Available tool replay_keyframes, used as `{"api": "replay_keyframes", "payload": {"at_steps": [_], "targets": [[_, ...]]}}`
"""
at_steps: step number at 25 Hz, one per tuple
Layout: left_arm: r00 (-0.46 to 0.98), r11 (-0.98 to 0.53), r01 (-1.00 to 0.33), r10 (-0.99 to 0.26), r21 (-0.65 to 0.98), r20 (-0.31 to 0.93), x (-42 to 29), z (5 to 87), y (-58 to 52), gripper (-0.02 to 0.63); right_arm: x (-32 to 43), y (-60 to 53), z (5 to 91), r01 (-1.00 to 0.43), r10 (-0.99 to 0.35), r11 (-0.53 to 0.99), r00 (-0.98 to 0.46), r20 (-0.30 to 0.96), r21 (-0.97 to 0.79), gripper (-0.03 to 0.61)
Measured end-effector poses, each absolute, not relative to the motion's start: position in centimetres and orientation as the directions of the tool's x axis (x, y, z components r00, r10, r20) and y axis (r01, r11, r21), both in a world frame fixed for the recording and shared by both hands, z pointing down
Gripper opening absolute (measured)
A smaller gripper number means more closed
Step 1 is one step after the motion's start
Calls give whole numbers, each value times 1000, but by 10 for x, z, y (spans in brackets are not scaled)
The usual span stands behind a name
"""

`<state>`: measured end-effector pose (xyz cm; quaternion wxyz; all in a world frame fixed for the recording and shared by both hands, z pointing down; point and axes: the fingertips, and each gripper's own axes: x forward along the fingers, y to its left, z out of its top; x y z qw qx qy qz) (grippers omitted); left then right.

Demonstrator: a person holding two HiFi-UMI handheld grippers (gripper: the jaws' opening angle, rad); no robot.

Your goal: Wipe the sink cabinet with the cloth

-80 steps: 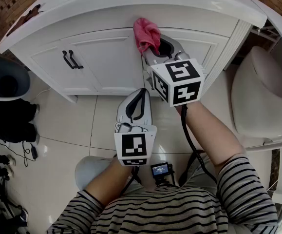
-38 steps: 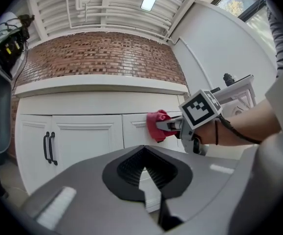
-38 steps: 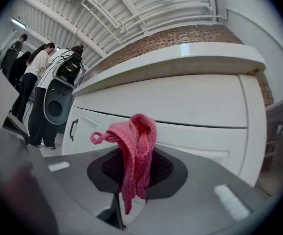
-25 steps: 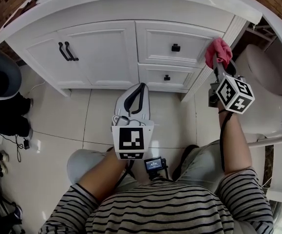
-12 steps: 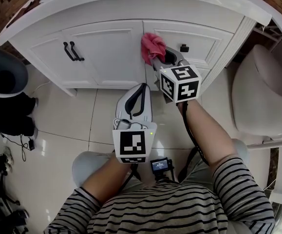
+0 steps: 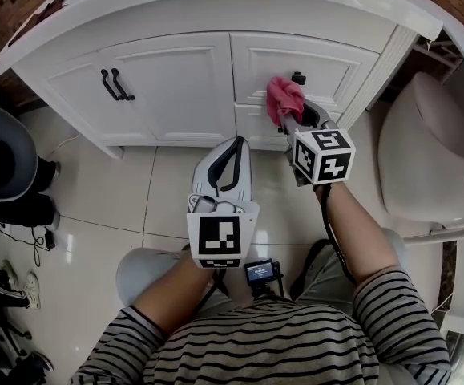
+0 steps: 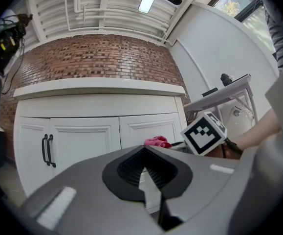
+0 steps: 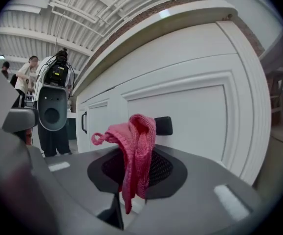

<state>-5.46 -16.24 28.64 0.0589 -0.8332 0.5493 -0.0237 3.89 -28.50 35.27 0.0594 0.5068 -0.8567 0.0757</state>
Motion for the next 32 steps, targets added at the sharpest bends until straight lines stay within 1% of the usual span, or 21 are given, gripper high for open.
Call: {"api": "replay_keyframes", "payload": {"at_steps": [2, 5, 7, 11, 19, 21, 22, 24, 27, 30, 32], "targets": [[394, -388, -912, -919, -131, -21, -53, 289, -162, 0, 57, -277, 353, -885, -871, 458, -465, 160, -77, 81], [398, -392, -909, -918, -142, -11, -49, 292, -161, 0, 92, -279, 335, -910, -907, 400, -410, 92, -114, 81], [402, -397, -906, -916, -150, -4, -46, 294, -161, 0, 104, -286, 324, -922, -920, 378, -384, 74, -90, 81], [406, -402, -901, -914, -163, 7, -40, 299, -162, 1, 117, -303, 323, -943, -938, 330, -331, 98, -28, 80], [405, -401, -904, -914, -150, 0, -40, 297, -163, 0, 206, -287, 335, -990, -980, 132, -137, 141, -40, 81], [408, -404, -903, -913, -145, -3, -41, 295, -161, 0, 219, -277, 335, -993, -985, 92, -101, 143, -67, 80], [410, -405, -903, -912, -144, -8, -41, 293, -160, 0, 217, -271, 332, -992, -985, 98, -109, 134, -84, 81], [411, -404, -904, -912, -139, -20, -44, 289, -158, 0, 190, -260, 327, -980, -977, 175, -184, 108, -95, 81], [398, -392, -912, -917, -118, -33, -52, 282, -156, 1, 113, -248, 333, -920, -919, 375, -385, 84, -113, 80], [376, -369, -923, -926, -109, -46, -62, 279, -159, 1, 27, -254, 354, -829, -821, 555, -559, 117, -64, 81], [366, -360, -927, -930, -106, -44, -67, 281, -161, 0, -19, -266, 368, -785, -774, 620, -614, 152, -14, 81]]}}
